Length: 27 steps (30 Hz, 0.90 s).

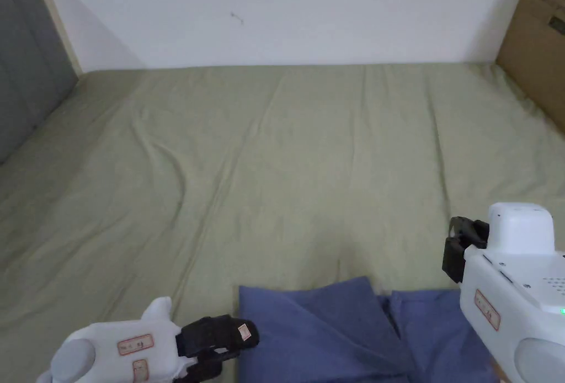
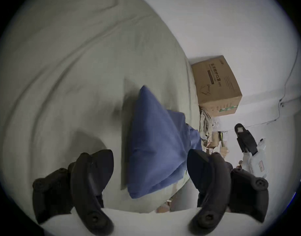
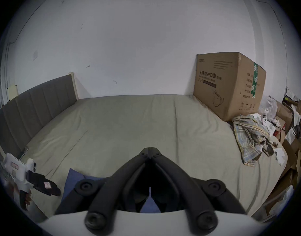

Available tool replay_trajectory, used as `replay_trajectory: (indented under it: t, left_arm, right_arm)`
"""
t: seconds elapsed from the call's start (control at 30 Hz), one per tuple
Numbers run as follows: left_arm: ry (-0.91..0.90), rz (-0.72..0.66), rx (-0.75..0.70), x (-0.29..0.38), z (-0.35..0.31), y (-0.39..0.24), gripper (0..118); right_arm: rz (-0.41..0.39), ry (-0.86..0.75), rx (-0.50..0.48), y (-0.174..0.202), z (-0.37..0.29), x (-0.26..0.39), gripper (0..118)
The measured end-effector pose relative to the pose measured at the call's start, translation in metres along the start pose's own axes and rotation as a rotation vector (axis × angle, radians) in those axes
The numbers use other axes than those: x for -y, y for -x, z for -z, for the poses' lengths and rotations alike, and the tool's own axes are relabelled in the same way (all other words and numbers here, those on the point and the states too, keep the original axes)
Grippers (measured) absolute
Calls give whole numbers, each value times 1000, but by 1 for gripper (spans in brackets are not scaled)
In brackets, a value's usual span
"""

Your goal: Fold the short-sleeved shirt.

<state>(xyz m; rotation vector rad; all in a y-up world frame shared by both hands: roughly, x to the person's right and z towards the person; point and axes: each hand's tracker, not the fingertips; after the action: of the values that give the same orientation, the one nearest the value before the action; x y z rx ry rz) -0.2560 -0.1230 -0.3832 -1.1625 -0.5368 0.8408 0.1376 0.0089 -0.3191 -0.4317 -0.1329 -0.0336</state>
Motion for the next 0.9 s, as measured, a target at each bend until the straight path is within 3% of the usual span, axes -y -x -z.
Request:
replay_trajectory:
  t: [0.07, 0.2, 0.33, 0.37, 0.43, 0.47, 0.6, 0.9]
  left_arm:
    - [52, -10, 56, 1, 18, 7, 108]
    - [39, -11, 190, 0, 37, 8, 116]
    - [97, -8, 253, -9, 52, 9, 113]
    - [91, -9, 232, -11, 50, 8, 101]
    - [121, 30, 106, -15, 52, 11, 9]
    - [140, 31, 74, -17, 53, 18, 9]
    - [164, -22, 163, -28, 40, 31, 9]
    - [89, 43, 19, -42, -44, 50, 9]
  right_arm:
    - [-22, 13, -11, 8, 4, -1, 0]
    - [-56, 37, -27, 19, 9, 0, 0]
    - [-64, 56, -32, 21, 15, 1, 0]
    - [-58, 60, -34, 20, 14, 1, 0]
    - [-43, 70, -34, 18, 16, 2, 0]
    - [-34, 77, -29, 17, 17, 2, 0]
    - [-9, 101, -14, 15, 20, 2, 0]
    - [3, 68, -21, 13, 11, 1, 0]
